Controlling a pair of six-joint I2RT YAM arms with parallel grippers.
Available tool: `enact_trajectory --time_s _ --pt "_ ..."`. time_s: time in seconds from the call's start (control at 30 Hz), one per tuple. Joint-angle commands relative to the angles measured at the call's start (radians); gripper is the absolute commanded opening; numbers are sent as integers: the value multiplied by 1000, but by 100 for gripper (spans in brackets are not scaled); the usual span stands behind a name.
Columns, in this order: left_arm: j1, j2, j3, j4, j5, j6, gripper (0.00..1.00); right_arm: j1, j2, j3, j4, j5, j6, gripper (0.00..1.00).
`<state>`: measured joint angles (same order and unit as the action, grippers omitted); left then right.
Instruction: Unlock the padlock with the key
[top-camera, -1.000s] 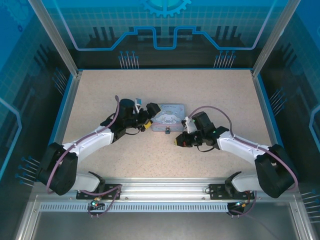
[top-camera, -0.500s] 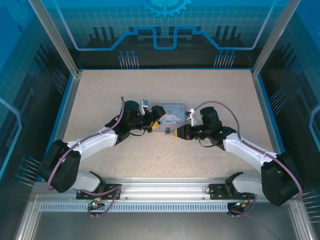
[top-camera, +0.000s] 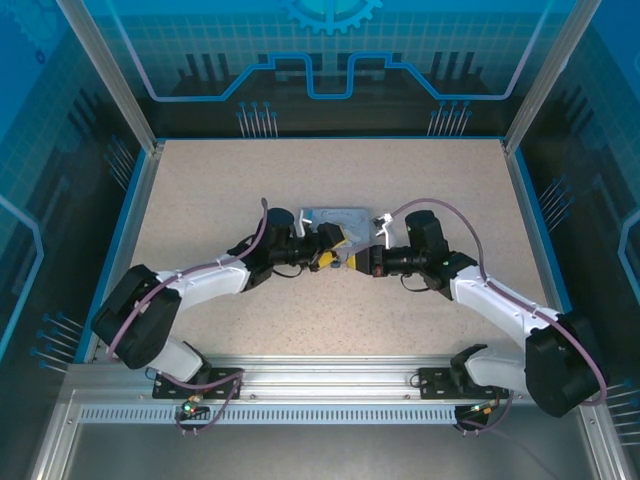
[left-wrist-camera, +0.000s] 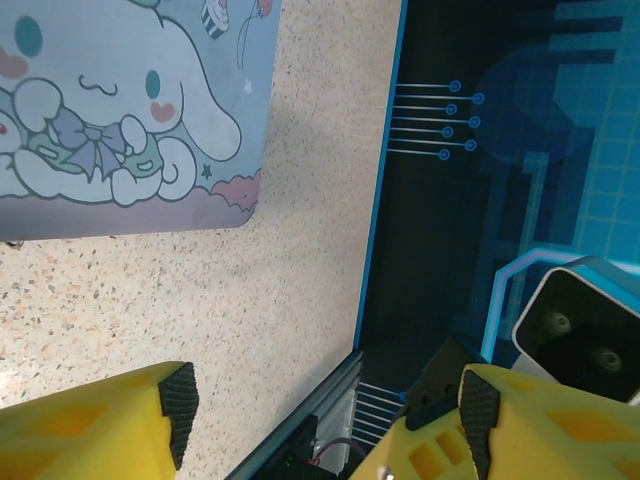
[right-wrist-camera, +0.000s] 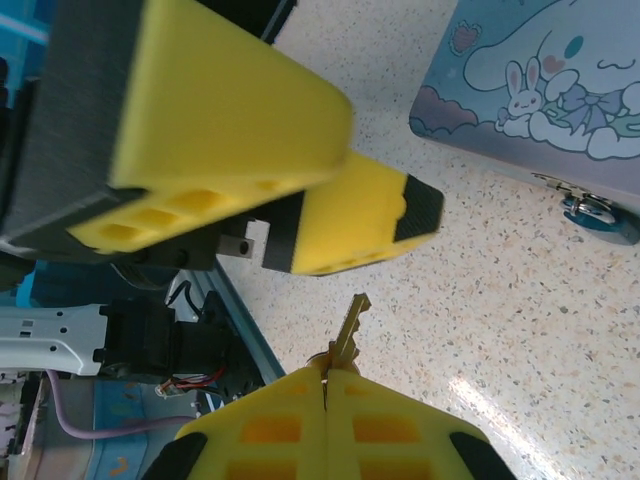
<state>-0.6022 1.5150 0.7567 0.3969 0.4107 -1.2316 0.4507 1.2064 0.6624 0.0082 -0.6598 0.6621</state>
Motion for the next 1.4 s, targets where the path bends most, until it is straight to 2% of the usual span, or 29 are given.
enact_trajectory --time_s 0.0,0.63,1.37 --pt "-15 25 30 41 32 -2 68 -14 -21 28 -14 -22 -23 0" --pt "-44 65 47 79 49 -12 53 -17 -13 28 -31 -10 -35 0" --pt "-54 76 45 94 56 -13 26 -24 -11 20 -37 -1 -35 0"
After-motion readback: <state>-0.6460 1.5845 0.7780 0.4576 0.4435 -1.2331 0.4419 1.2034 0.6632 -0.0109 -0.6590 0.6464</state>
